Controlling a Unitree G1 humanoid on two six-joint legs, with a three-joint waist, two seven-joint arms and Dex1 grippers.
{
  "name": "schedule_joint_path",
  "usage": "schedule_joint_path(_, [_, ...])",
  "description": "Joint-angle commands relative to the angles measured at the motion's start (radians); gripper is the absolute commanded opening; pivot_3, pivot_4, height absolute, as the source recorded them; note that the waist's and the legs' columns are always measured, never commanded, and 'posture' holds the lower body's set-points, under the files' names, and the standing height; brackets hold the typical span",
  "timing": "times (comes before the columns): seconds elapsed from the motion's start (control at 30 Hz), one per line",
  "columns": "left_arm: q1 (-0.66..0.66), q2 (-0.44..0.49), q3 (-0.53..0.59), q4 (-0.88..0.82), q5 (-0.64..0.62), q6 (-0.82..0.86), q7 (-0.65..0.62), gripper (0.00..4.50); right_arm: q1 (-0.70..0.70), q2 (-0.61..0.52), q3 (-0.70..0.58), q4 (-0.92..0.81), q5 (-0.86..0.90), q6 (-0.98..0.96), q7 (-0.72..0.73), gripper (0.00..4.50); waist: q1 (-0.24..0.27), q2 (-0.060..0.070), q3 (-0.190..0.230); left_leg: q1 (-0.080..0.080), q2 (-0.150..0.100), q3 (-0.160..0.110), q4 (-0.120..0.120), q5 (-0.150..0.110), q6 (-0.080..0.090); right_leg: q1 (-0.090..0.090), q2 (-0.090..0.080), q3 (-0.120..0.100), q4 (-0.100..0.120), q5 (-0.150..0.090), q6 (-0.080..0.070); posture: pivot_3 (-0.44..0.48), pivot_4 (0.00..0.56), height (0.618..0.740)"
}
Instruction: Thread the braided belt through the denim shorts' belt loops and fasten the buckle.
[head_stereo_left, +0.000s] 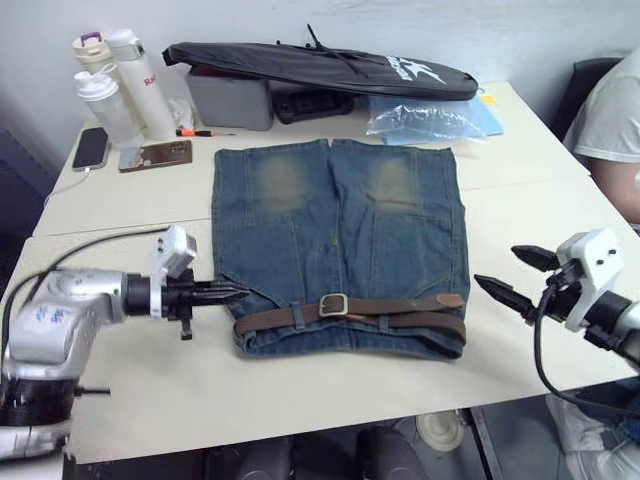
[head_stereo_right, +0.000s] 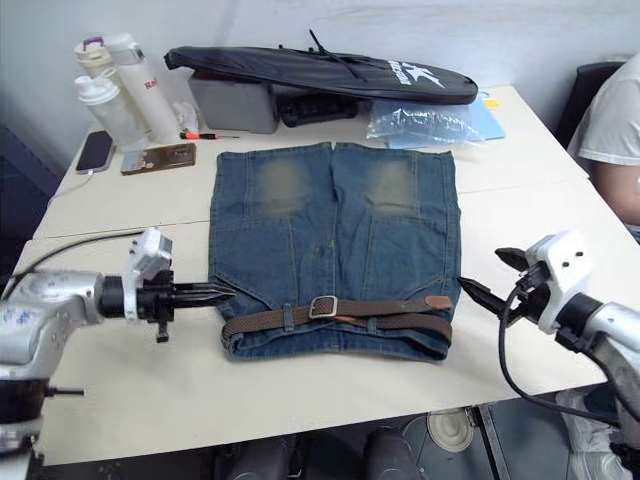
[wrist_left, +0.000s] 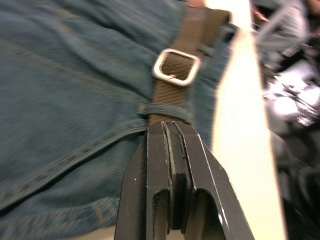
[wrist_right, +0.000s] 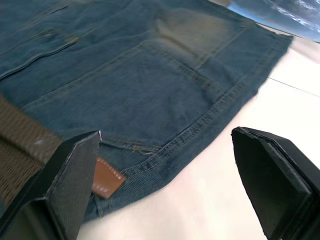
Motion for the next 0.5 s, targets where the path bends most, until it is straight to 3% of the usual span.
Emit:
schedule_joint_path(0.03, [0.078, -0.099, 0.081, -0.146, -0.055, 0.002, 0.155, 0.00, 0.005, 0.039, 0.033, -0.050, -0.005, 0.009, -0.037, 4.43, 0.004, 0.003, 0.001, -0.001, -0.007, -0.012, 0.000, 0.007, -0.001, 0.000, -0.009, -0.019, 0.000, 0.000, 0.002, 0.000, 0.150, 0.740])
schedule_joint_path(0.1, [0.105, -0.151, 0.081, -0.197, -0.034, 0.026, 0.267, 0.00, 0.010, 0.061, 0.030, -0.055, 0.000, 0.013, -0.053, 4.43, 0.030, 0.003, 0.002, -0.009, -0.015, -0.028, 0.001, 0.016, -0.002, -0.001, -0.012, -0.028, 0.000, 0.003, 0.007, 0.000, 0.150, 0.740])
schedule_joint_path(0.23, [0.169, -0.248, 0.042, -0.252, 0.038, -0.061, 0.408, 0.00, 0.045, 0.094, 0.039, -0.062, -0.034, -0.024, -0.072, 4.43, 0.070, 0.003, 0.002, -0.007, -0.014, -0.021, 0.002, 0.018, -0.005, -0.003, -0.011, -0.017, -0.005, 0.003, 0.008, 0.000, 0.150, 0.740])
schedule_joint_path(0.5, [0.225, -0.325, 0.048, -0.212, 0.070, -0.195, 0.492, 0.00, 0.111, 0.155, 0.037, -0.080, -0.064, -0.087, -0.092, 4.43, 0.074, 0.004, 0.002, -0.006, -0.011, -0.015, 0.000, 0.015, -0.008, -0.007, -0.008, -0.005, -0.008, 0.003, 0.007, 0.000, 0.150, 0.740])
